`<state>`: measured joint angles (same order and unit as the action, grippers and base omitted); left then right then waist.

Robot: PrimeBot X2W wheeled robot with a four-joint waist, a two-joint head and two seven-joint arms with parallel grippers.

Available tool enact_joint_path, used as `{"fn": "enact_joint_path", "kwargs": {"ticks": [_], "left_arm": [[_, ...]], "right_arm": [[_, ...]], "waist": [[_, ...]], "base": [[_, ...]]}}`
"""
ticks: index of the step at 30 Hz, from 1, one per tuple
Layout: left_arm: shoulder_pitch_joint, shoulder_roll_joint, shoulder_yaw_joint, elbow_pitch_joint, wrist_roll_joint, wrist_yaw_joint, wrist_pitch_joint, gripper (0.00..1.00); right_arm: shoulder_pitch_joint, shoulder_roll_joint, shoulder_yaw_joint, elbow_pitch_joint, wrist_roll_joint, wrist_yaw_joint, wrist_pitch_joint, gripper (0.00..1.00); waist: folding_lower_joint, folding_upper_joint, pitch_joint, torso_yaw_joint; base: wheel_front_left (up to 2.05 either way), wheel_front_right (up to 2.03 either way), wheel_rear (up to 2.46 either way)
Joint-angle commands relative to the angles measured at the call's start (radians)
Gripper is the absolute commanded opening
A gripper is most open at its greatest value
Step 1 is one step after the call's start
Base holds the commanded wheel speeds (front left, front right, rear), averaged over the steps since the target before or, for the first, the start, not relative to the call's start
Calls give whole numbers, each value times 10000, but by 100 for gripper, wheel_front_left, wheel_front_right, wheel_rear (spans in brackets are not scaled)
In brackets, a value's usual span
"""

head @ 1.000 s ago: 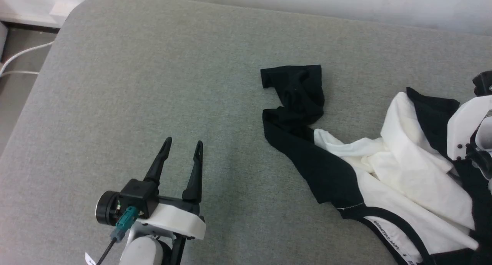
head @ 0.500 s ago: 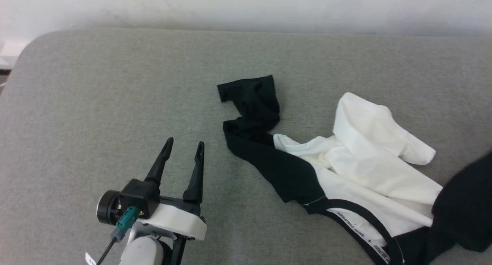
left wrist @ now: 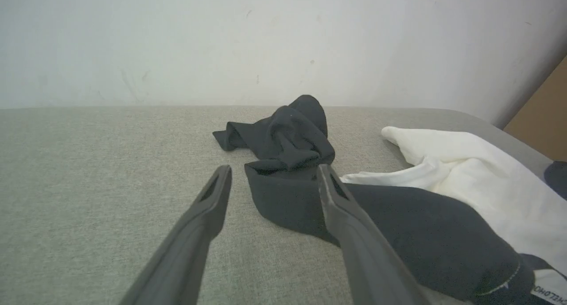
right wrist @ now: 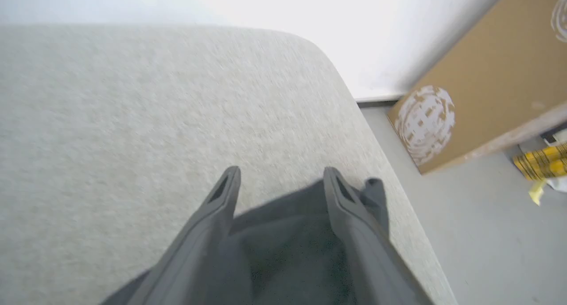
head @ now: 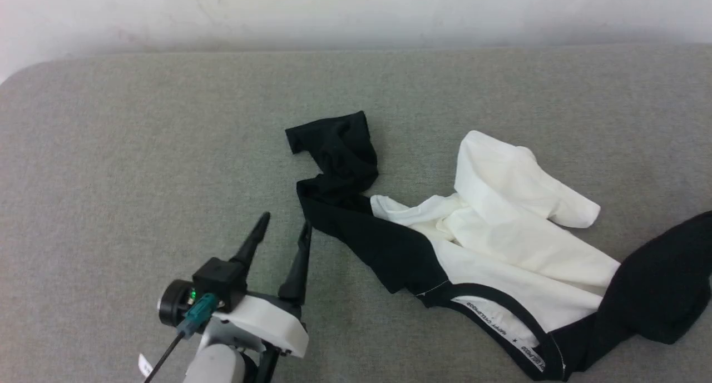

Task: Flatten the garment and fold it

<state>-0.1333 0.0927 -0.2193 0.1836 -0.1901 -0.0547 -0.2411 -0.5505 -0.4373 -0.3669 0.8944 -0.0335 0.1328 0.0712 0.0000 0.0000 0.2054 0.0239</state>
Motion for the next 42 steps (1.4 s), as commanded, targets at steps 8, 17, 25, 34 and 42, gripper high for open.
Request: {"fn": "enact_joint_path", "kwargs": {"ticks": [8,17,25,34,42], "left_arm": [[614,-217,-719,-9,-1436,-382,3008,100],[340,-399,-1253,-407,-2756,440,5137,100],[-293,-414,-1485,323,-2688,1148,5459,100],[-708,-420,-1968,1642,-3034,831,5626,18],[-914,-422,-1969,1858,-3501,402,4563,0]], "right_arm": [[1376,1176,1208,-3225,1514,-21,-1663,100],[3529,2540,1536,-6584,1818,-21,-1282,100],[4124,3058,1810,-7466,1824,-21,-997,100],[4184,3147,1999,-7543,1702,-21,-999,100],[4239,3071,2098,-7282,1619,-21,-920,100]], "waist": [[0,0,-753,-696],[0,0,-587,-1254],[0,0,-220,-1573],[0,0,75,-1540],[0,0,-197,-1066]], "base": [[0,0,0],[0,0,0],[0,0,0],[0,0,0],[0,0,0]]}}
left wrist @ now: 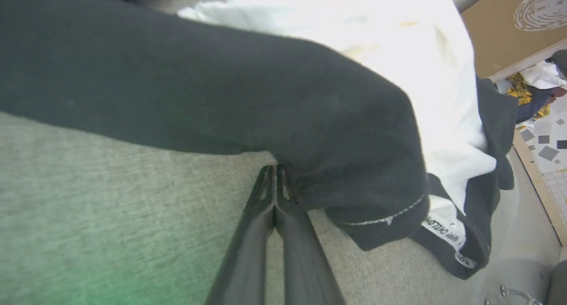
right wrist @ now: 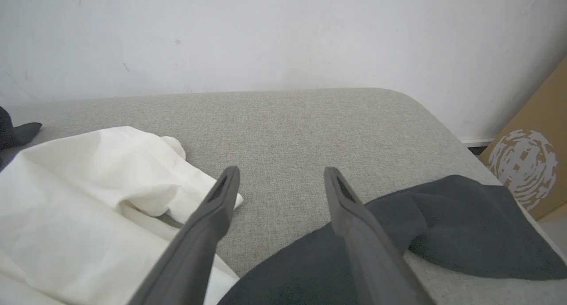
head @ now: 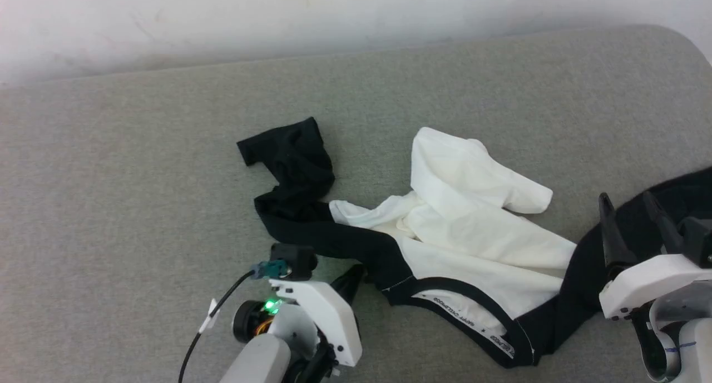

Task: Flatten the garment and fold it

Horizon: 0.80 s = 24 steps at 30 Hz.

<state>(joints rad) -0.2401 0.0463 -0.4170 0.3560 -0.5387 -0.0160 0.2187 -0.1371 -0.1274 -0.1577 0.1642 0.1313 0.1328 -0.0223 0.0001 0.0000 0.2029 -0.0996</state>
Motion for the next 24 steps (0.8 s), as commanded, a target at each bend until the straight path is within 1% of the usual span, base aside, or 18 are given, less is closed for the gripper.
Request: {"fn": "enact_joint_path", "kwargs": {"ticks": [1,5,8,11,13,14,15,19,24], "left_arm": [[180,61,59,99,0,31,-226,0],[432,241,321,-234,-9,94,-858,0],[711,467,517,-588,-2,210,-1128,0],[954,575,598,-1027,-133,176,-1172,0],[1000,677,456,-1272,-66,82,-1072,0],[1012,691,371,-1379,-17,92,-988,98],[1002,667,279,-1488,6,106,-890,100],[799,477,-231,-1876,-78,2,-290,100],[155,374,-863,-1724,-25,-135,729,100]], "right_arm": [[126,-39,2,51,-36,-21,42,100],[232,-104,1,120,-68,-21,162,100],[336,-142,3,131,-83,-21,261,100],[430,-167,21,98,-57,-21,344,100],[462,-161,45,83,-50,-21,407,100],[468,-158,60,88,-43,-21,439,100],[472,-159,73,91,-37,-21,468,100],[487,-124,118,26,-27,-21,556,100],[447,-167,180,-62,2,-21,624,100]], "waist": [[-1,0,-262,239],[-1,0,-625,567],[-1,0,-839,819],[-1,0,-949,1077],[-1,0,-984,1165],[-1,0,-997,1189],[-1,0,-998,1209],[-1,0,-879,1201],[-1,0,-551,972]], "base": [[0,0,0],[0,0,0],[0,0,0],[0,0,0],[0,0,0],[0,0,0],[0,0,0],[0,0,0],[0,0,0]]}}
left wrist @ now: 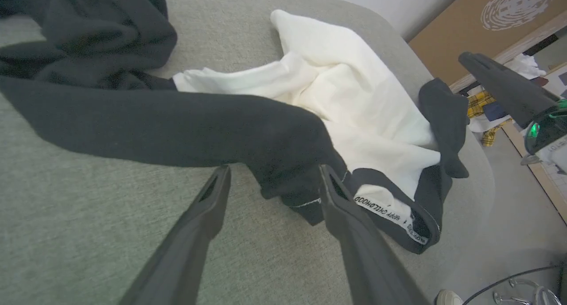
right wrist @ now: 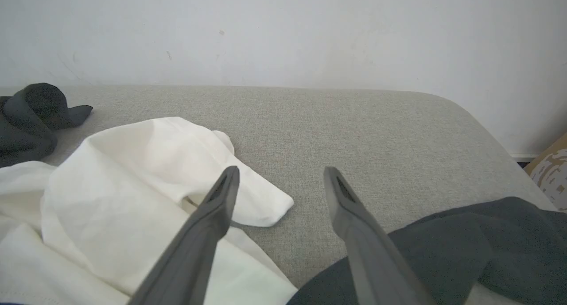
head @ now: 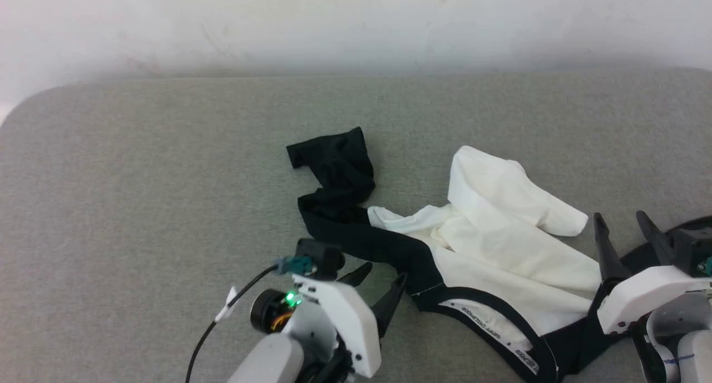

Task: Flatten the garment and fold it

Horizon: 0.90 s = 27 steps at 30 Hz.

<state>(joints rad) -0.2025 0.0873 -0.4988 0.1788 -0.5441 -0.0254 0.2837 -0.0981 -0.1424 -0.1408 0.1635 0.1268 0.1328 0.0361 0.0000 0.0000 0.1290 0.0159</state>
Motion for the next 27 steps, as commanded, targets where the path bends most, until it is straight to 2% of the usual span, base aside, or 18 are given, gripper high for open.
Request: {"fn": "enact_joint_path", "kwargs": {"ticks": [1,7,13,14,15,20,27], "left_arm": [[-373,-59,-117,139,35,-45,208,100],[-1183,-162,-582,1104,152,-11,1009,100],[-1712,-114,-1094,2227,757,136,1229,100],[-1740,-111,-1125,2381,788,122,1185,90],[-1759,-108,-1137,2506,796,94,1109,0],[-1620,-55,-960,2608,676,23,357,0],[-321,680,-192,1213,308,504,-542,0]], "right_arm": [[39,-9,10,-69,52,-21,47,100],[-48,24,22,-17,81,-21,31,100],[-57,92,23,111,76,-21,-64,100],[-61,100,29,129,78,-21,-82,100],[-68,106,32,149,81,-21,-97,100],[-14,111,-12,261,63,-21,-134,100],[220,32,27,369,103,-21,1,100]], "waist": [[0,0,254,-257],[0,0,639,-702],[0,0,873,-924],[0,0,893,-936],[0,0,910,-942],[0,0,718,-715],[0,0,-65,10]], "base": [[0,0,0],[0,0,0],[0,0,0],[0,0,0],[0,0,0],[0,0,0],[0,0,0]]}}
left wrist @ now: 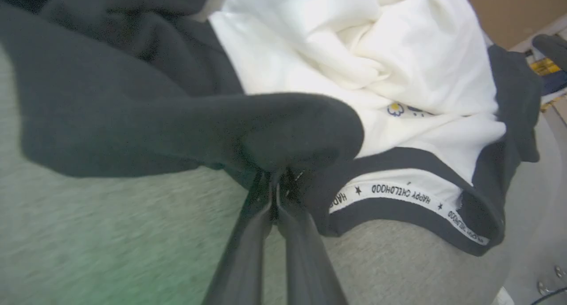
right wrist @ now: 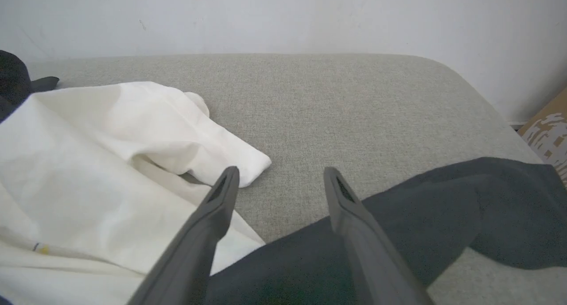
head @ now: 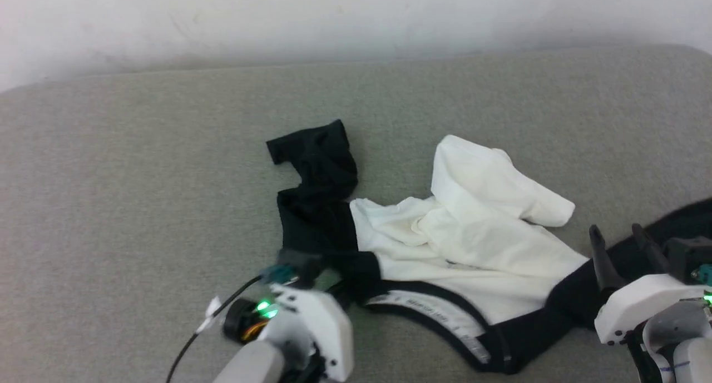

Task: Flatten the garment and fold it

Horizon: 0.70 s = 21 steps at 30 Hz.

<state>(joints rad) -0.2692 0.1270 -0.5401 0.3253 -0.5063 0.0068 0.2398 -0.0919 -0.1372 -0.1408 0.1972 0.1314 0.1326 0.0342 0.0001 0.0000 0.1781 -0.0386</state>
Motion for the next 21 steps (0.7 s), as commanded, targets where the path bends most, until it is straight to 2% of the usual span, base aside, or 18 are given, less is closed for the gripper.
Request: {"fn": "enact_joint_path", "kwargs": {"ticks": [1,7,8,10,12,16,17,18,21], "left_arm": [[617,464,397,-602,-131,333,-156,0],[2448,1710,1573,-2935,-474,1357,-25,0],[2448,1710,1573,-2935,-474,1357,-25,0],[3105,2097,1756,-3583,-576,1619,370,0],[3805,2393,1699,-4053,-779,1724,982,0],[4515,2650,1242,-4509,-956,1563,1711,0],[4487,2618,1161,-4592,-920,1490,1644,88],[4397,2508,1173,-4660,-876,1489,1431,100],[3858,2095,1295,-4831,-552,1367,193,100]], "right_arm": [[210,-24,50,41,72,-19,59,100],[498,20,193,64,134,-19,375,100],[498,20,193,64,134,-19,375,100],[584,58,199,144,137,-19,594,100],[664,82,226,269,94,-19,909,100],[480,123,211,346,37,-19,1417,100],[343,131,227,299,101,-19,1544,100],[180,103,273,228,157,-19,1695,100],[-335,-209,590,51,184,-19,2456,100]], "waist": [[-1,0,-664,678],[-1,0,-1101,1426],[-1,0,-1101,1426],[-1,0,-1190,1645],[-1,0,-1245,1833],[-1,0,-1228,2161],[-1,0,-1211,2232],[-1,0,-1181,2298],[-1,0,-1066,2496]], "base": [[0,0,0],[0,0,0],[0,0,0],[0,0,0],[0,0,0],[0,0,0],[0,0,0],[0,0,0],[0,0,0]]}}
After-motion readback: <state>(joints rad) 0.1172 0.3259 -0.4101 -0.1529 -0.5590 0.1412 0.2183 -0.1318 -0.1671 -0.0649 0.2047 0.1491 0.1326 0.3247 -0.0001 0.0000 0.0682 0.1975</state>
